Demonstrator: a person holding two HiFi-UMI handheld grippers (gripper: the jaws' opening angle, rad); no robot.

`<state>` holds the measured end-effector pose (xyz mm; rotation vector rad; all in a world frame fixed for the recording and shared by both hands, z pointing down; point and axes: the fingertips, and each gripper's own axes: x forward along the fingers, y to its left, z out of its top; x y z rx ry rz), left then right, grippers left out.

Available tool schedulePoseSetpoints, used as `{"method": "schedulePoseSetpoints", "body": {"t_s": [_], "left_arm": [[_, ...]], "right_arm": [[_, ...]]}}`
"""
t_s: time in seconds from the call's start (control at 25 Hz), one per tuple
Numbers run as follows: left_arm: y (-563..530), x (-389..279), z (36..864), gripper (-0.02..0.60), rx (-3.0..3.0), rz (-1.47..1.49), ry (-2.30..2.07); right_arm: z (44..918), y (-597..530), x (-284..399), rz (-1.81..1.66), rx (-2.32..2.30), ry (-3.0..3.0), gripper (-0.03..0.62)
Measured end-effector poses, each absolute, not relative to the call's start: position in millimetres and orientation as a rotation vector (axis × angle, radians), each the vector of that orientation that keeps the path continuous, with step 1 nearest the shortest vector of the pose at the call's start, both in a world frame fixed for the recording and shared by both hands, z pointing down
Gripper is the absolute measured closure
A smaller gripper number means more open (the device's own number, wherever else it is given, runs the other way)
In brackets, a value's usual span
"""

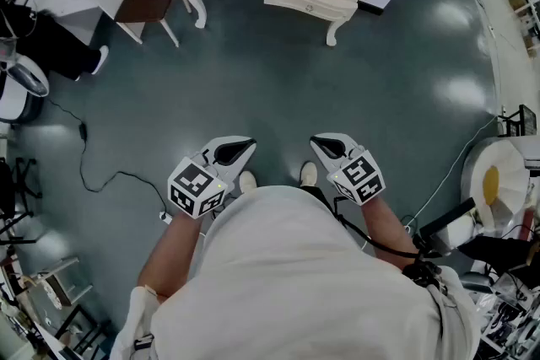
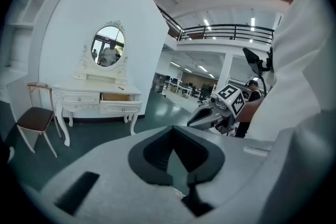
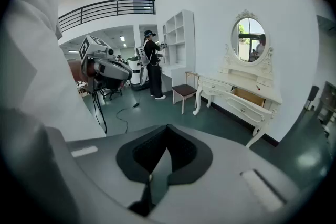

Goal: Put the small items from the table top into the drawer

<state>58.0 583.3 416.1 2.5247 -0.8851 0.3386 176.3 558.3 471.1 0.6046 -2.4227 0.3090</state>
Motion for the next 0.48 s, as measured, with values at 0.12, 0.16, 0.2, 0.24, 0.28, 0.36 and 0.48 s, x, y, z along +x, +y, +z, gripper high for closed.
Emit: {"method": "schedulePoseSetpoints", "body": {"t_s": [0.12, 0.16, 0.2, 0.24, 0.28, 0.36, 0.48], "left_arm": [[588.6, 30.3, 417.3, 0.581, 2.533, 0.361, -0.861], [588.6, 21.7, 418.5, 0.581, 2.536, 0.370, -0.856], [587.7, 14.6, 420.1, 0.581, 2.540, 0.378, -0.850], [586.4, 9.5, 422.3, 0.581, 2.545, 0.385, -0.842], [584.4, 6.8, 424.7, 0.581, 2.549, 0.390, -0.831], [576.9, 6.3, 429.1, 0.581, 2.549, 0.384, -0.809], [559.5, 14.6, 430.8, 0.581, 2.544, 0.359, -0.786]], "right_arm": [[468.6, 563.3, 148.3, 0.321, 0.623, -2.420, 0.594], [468.6, 564.0, 140.7, 0.324, 0.630, -2.418, 0.594], [469.1, 564.6, 135.0, 0.327, 0.638, -2.413, 0.594], [470.1, 565.4, 131.8, 0.332, 0.645, -2.405, 0.594], [471.5, 565.8, 131.1, 0.339, 0.652, -2.396, 0.594], [473.9, 563.4, 134.7, 0.353, 0.670, -2.375, 0.594], [474.7, 551.5, 145.6, 0.371, 0.696, -2.353, 0.594]]}}
